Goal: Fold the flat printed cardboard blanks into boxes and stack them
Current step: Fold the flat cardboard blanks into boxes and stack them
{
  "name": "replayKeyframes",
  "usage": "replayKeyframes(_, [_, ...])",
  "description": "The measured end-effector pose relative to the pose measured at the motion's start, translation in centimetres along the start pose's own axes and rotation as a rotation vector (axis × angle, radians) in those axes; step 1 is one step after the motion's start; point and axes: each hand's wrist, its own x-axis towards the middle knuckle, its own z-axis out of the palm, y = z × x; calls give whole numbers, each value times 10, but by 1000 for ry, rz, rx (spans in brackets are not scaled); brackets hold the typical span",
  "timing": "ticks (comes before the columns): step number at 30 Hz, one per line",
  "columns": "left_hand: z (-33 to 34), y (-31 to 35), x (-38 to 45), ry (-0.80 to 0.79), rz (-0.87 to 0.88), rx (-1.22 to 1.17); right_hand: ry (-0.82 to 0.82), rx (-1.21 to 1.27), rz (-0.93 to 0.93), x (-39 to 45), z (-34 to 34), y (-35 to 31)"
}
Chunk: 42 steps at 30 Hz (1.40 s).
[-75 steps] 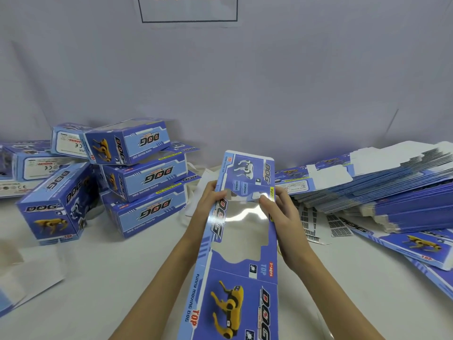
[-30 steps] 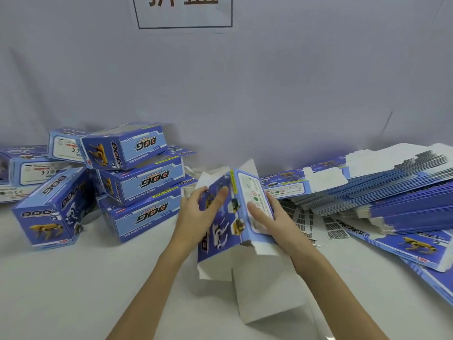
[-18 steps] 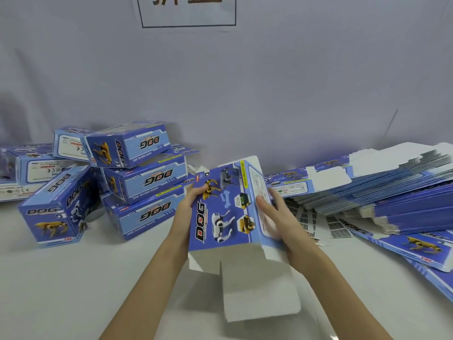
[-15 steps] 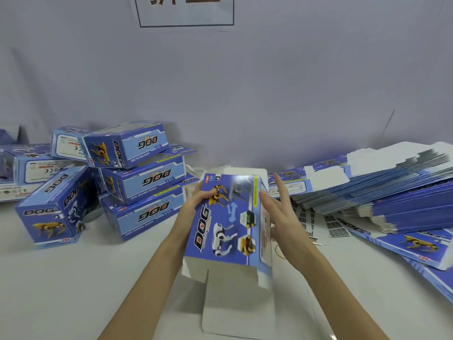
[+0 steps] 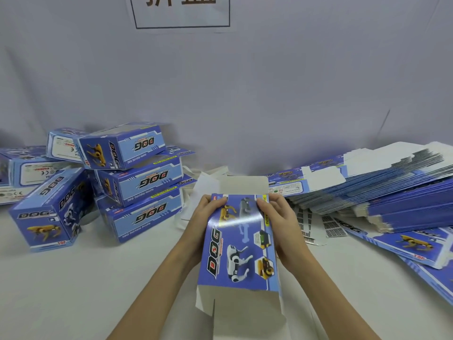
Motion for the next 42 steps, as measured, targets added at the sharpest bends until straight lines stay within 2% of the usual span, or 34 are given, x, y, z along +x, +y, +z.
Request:
replayKeyframes(3, [-6,-13,4,23,99,27,79,-9,-116,0,1,2])
replayKeyframes(4, [-6,-11,2,58,130,6,92,-11,-133,0,1,3])
replayKeyframes(5, [-13,-14,5,1,162,-9,93,-14,-131,-1,1,2])
replayKeyframes(6, [-12,-11,4,18,173,21,83,-15,-120,-2,1,1])
replayKeyframes(7, [-14,-13,8,-18,129,69,64,-26,-103,-3,2,-2])
replayKeyframes(10, [-27,-28,1,-206,34,-21,22,-3,-2,-2,0,-7])
replayKeyframes(13, [-34,-36,6,-221,32,43,-6,30,117,-1,0,-11])
replayKeyframes(16, [-30,-33,7,-206,33,36,15,36,96,0,0,-9])
replayKeyframes(20, [-30,-36,3,-314,-92,50,25,32,121,-1,3,-9])
replayKeyframes(25, [-30,-43,10,-358,-86,233,-58,52,273,0,-8,-14])
replayKeyframes(28, [-31,-44,9,-417,-145,49,-53,-1,258,2,-9,-13])
replayKeyframes(30, [-27,-38,12,-366,-162,-30,-56,-92,184,1,-4,-9])
replayKeyframes(33, [-28,-33,19,-144,-65,190,-44,-149,119,0,2,-4])
replayKeyframes(37, [-35,-32,10,-219,-31,125,-49,-115,146,3,1,-7])
replayKeyframes(42, [-30,-31,11,-202,80,94,-80,-73,132,2,-3,-9])
